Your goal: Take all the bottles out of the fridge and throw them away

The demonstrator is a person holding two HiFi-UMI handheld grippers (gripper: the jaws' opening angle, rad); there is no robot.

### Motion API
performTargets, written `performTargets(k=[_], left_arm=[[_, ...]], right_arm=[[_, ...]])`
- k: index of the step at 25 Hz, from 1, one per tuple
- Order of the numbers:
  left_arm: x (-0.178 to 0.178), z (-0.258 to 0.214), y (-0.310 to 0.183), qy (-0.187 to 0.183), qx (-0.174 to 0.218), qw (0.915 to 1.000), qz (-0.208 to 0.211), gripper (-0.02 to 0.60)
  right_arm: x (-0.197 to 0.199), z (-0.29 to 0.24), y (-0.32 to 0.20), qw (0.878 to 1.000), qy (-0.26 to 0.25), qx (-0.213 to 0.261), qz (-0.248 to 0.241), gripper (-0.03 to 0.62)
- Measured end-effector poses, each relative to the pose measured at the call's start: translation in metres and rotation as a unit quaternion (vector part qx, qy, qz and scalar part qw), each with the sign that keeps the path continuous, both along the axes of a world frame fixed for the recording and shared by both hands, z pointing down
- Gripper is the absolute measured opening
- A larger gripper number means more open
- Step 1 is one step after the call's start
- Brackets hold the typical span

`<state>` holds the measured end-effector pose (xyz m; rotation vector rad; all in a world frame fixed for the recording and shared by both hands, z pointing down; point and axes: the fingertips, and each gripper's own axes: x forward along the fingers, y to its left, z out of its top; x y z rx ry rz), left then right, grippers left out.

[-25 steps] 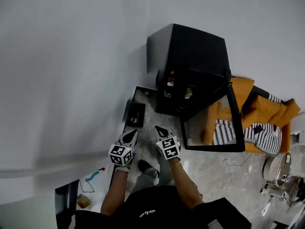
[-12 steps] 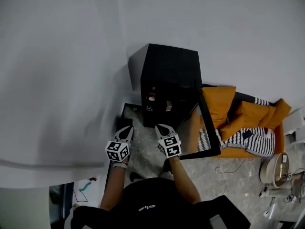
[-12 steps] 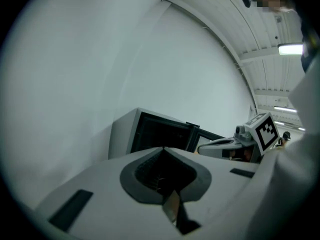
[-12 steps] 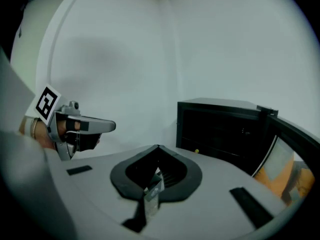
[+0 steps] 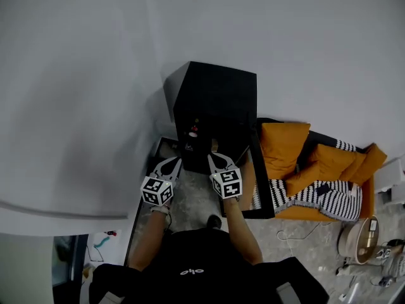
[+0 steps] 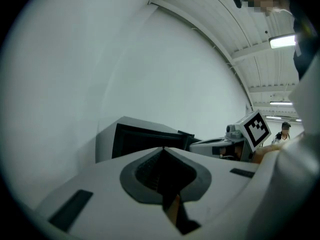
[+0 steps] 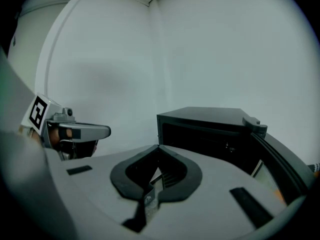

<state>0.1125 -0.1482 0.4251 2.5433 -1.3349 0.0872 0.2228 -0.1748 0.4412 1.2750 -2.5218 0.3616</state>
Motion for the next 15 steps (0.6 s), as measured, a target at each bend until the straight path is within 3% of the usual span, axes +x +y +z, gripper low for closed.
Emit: performTargets(k=[8, 15], left_arm=[[0.001, -0.007, -0.016, -0.003, -0.001, 1.0, -0.007, 0.006], [-0.026, -0.004, -0.013, 0.005, -0.003, 1.0, -0.005, 0.006]], right_arm=[[0.005, -0.003, -0.021, 1.0, 0.0, -0.002, -0.004, 0.009], [-0.016, 0.002, -0.017, 1.0, 0.009, -0.008, 0.004, 0.009]])
